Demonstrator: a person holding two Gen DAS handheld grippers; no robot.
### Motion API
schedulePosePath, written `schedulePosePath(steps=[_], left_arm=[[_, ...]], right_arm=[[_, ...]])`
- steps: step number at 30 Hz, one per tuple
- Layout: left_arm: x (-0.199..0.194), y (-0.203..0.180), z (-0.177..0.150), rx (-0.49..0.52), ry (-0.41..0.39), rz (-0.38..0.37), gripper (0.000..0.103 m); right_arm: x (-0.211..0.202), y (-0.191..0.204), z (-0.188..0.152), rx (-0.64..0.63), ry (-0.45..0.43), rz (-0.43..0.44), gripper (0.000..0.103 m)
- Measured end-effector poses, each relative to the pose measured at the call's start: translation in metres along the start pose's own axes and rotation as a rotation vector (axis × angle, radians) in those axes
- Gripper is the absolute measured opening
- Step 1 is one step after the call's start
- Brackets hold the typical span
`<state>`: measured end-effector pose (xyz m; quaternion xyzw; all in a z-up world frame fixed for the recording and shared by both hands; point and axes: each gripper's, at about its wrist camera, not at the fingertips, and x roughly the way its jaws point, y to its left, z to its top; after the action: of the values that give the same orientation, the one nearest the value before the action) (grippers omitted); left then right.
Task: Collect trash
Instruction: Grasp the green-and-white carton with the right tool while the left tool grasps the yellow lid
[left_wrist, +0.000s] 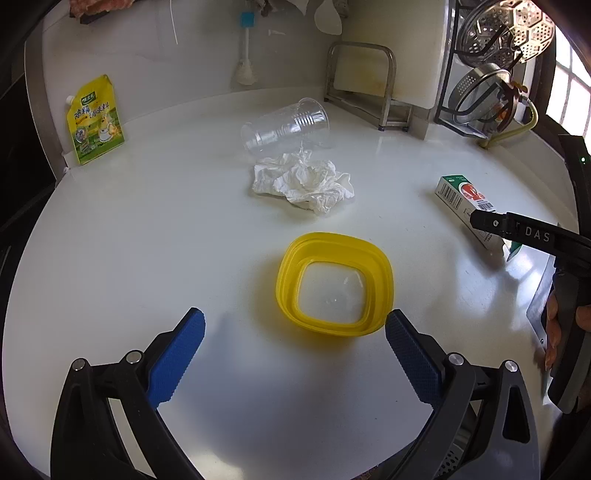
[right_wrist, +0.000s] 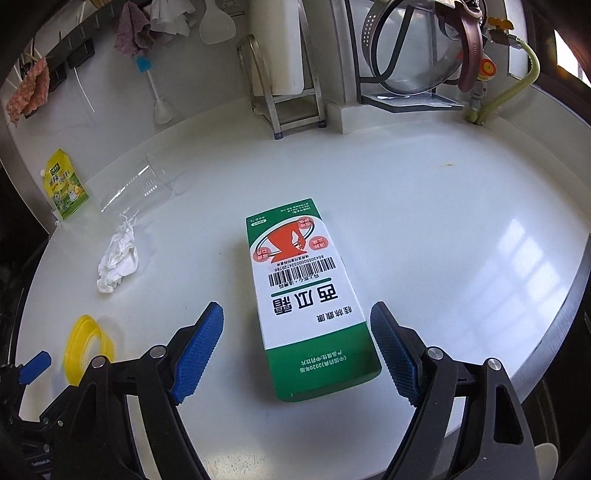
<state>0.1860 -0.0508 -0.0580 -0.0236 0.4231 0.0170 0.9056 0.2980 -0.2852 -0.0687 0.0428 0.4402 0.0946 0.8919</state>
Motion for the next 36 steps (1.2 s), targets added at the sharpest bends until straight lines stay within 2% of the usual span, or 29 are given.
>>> schedulePosePath(steps=[9,11,12,13,18,23,27,30,32,33,36], left_arm=[[0.006,-0.002,0.002,-0.011,0.019,-0.004,0.096],[0.007,-0.003,0.002,-0.015,0.027,-0.008,0.096],[0.007,-0.004,0.002,-0.015,0.027,-0.007,0.096],[0.007,-0.004,0.002,-0.014,0.025,-0.006,0.096],[0.007,-0.012,0.006,0.016,0.010,-0.003,0.096],[0.018,-0.018,0.011,0.023,0.052,-0.037,0.096],[0.028,-0.021,0.015,0.037,0.069,-0.028,0.096],[0.033,-0.023,0.016,0.046,0.071,-0.037,0.091],[0.032,-0.025,0.016,0.063,0.048,-0.031,0.076],[0.032,-0.025,0.016,0.072,0.039,-0.031,0.072],[0.029,-0.021,0.015,0.065,0.028,-0.059,0.068]], right_arm=[[0.012,0.003,0.008,-0.015,0.027,-0.007,0.078],[0.014,0.005,0.008,-0.031,0.024,-0.023,0.068],[0.014,0.007,0.007,-0.044,0.025,-0.035,0.059],[0.013,0.009,0.007,-0.054,0.023,-0.041,0.054],[0.009,0.011,0.005,-0.061,0.004,-0.030,0.053],[0.001,0.007,0.004,-0.024,-0.013,0.028,0.053],[-0.001,0.006,0.003,-0.018,-0.018,0.030,0.053],[-0.005,0.006,0.001,-0.011,-0.028,0.034,0.053],[-0.006,0.006,-0.001,-0.011,-0.033,0.032,0.053],[-0.006,0.006,-0.001,-0.011,-0.033,0.034,0.053],[-0.009,0.007,-0.004,-0.009,-0.040,0.032,0.053]])
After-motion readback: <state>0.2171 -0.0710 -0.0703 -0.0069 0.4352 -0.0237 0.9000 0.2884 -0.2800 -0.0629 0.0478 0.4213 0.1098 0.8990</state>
